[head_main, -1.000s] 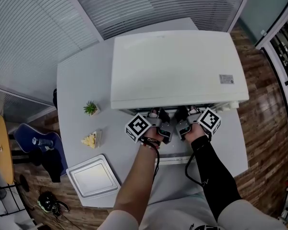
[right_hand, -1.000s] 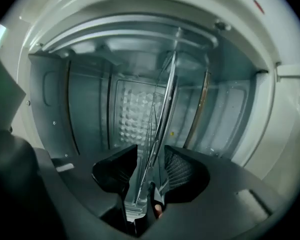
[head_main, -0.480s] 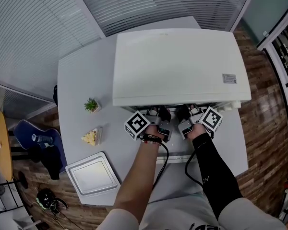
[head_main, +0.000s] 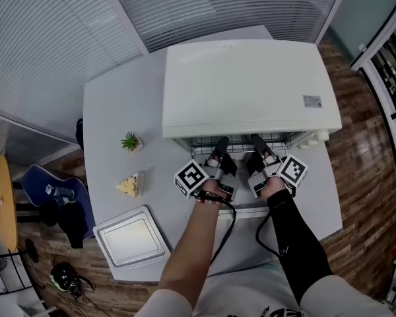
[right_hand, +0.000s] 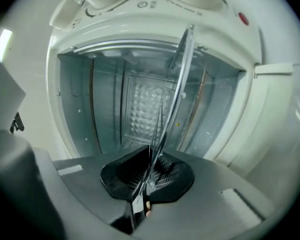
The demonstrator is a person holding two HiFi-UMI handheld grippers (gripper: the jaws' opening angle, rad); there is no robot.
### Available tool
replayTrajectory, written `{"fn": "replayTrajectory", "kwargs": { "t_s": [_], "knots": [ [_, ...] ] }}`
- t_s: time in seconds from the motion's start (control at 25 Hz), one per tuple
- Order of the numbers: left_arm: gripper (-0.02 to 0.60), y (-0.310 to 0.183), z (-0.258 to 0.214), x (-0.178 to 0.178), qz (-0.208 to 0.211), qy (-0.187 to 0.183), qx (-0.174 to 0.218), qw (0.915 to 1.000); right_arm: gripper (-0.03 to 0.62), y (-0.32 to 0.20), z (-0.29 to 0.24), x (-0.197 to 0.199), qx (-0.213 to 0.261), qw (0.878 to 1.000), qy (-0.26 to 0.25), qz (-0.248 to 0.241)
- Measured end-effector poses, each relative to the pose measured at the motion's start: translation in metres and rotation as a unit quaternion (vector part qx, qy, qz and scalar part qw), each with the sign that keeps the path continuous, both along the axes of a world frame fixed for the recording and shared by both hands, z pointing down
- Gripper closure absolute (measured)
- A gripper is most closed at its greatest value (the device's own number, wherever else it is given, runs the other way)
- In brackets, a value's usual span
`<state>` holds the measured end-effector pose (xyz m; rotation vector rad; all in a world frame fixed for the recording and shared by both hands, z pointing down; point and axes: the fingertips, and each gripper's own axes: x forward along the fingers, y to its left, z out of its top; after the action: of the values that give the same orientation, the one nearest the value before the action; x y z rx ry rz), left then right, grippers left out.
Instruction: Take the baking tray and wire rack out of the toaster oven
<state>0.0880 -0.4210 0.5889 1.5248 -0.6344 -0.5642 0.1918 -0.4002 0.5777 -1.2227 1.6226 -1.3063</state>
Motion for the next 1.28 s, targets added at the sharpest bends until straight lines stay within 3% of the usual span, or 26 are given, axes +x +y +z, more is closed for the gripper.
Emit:
{"fn": "replayTrajectory", "kwargs": {
  "t_s": [0.44,1.28],
  "knots": [
    [0.524,0.049,-0.003,-0.011,0.034,-0.009,0.009,0.9993,0.583,0.049,-0.003,-0.012,0.008,1.000,0.001,0.002],
    [0.523,0.127,-0.014,-0.032,0.062,-0.002,0.014,0.9980,0.580,0.128,-0.018,-0.035,0.011,1.000,0.004,0.024]
  ]
}}
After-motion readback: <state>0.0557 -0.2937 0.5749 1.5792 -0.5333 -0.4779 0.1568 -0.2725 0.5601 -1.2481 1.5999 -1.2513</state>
